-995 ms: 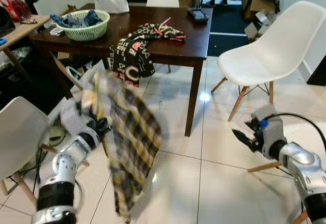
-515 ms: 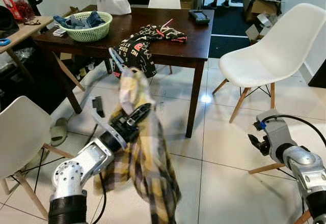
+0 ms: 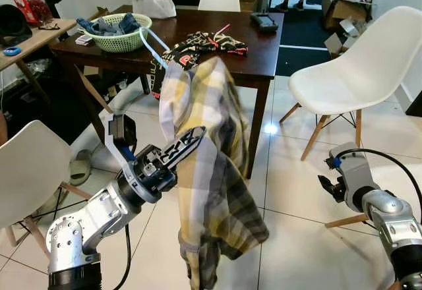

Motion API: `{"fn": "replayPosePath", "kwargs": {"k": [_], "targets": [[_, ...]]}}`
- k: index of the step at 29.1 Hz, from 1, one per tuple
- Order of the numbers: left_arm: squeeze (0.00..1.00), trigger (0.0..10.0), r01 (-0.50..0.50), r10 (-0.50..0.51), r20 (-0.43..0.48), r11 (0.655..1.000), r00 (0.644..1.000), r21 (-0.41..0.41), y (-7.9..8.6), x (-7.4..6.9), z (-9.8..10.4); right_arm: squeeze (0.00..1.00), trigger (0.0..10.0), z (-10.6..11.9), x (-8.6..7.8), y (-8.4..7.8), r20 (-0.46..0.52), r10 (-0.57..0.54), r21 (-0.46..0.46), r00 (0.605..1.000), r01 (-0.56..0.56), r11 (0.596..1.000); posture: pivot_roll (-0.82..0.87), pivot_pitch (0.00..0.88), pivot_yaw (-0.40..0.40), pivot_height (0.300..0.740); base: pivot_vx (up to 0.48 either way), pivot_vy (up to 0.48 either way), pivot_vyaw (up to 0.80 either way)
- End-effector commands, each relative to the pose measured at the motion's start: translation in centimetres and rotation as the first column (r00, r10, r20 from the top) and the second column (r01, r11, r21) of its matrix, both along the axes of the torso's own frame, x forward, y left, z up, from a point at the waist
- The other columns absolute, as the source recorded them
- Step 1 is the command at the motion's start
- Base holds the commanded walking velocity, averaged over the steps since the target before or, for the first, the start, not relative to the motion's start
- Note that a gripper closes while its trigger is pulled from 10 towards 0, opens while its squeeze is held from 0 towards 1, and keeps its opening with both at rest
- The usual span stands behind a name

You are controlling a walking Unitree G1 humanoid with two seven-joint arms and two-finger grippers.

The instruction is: Hang hanger

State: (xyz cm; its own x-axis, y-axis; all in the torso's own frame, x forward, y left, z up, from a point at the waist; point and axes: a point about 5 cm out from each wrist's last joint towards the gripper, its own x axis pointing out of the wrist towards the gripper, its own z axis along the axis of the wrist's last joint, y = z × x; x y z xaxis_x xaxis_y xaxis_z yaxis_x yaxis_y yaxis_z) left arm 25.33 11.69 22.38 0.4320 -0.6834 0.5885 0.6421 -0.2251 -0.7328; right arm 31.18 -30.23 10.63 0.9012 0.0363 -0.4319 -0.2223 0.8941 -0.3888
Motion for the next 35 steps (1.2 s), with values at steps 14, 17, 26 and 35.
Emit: {"fn": "replayPosePath", "kwargs": {"k": [14, 17, 26, 35], "targets": [[0.00, 10.0, -0.203, 0.194, 0.060, 0.923, 0.979, 0.328, -0.8, 1.5, 0.2, 0.00, 10.0, -3.5, -1.0, 2.5, -0.155, 0.029, 0.175, 0.988, -0.002, 0.985, -0.07, 0.143, 0.059, 0.740, 0.000, 0.000, 0.00], [0.00, 10.0, -0.305, 0.283, 0.115, 0.866, 0.952, 0.397, 0.4, 2.4, 0.8, 0.00, 10.0, -4.3, -1.8, 2.0, -0.247, 0.041, 0.151, 0.968, -0.003, 0.988, -0.07, 0.143, 0.055, 0.740, 0.000, 0.000, 0.00], [0.00, 10.0, -0.542, 0.507, 0.217, 0.683, 0.834, 0.489, 3.5, 4.3, 2.0, 0.00, 10.0, -5.7, -2.9, 0.4, -0.358, -0.126, 0.153, 0.925, 0.191, 0.970, -0.07, 0.147, 0.054, 0.740, 0.000, 0.000, 0.00], [0.00, 10.0, -0.648, 0.584, 0.323, 0.520, 0.745, 0.556, 3.9, 5.1, 2.1, 0.00, 10.0, -8.8, -5.4, 1.0, -0.551, -0.116, 0.026, 0.826, 0.156, 0.987, -0.07, 0.150, 0.051, 0.740, 0.000, 0.000, 0.00]]}}
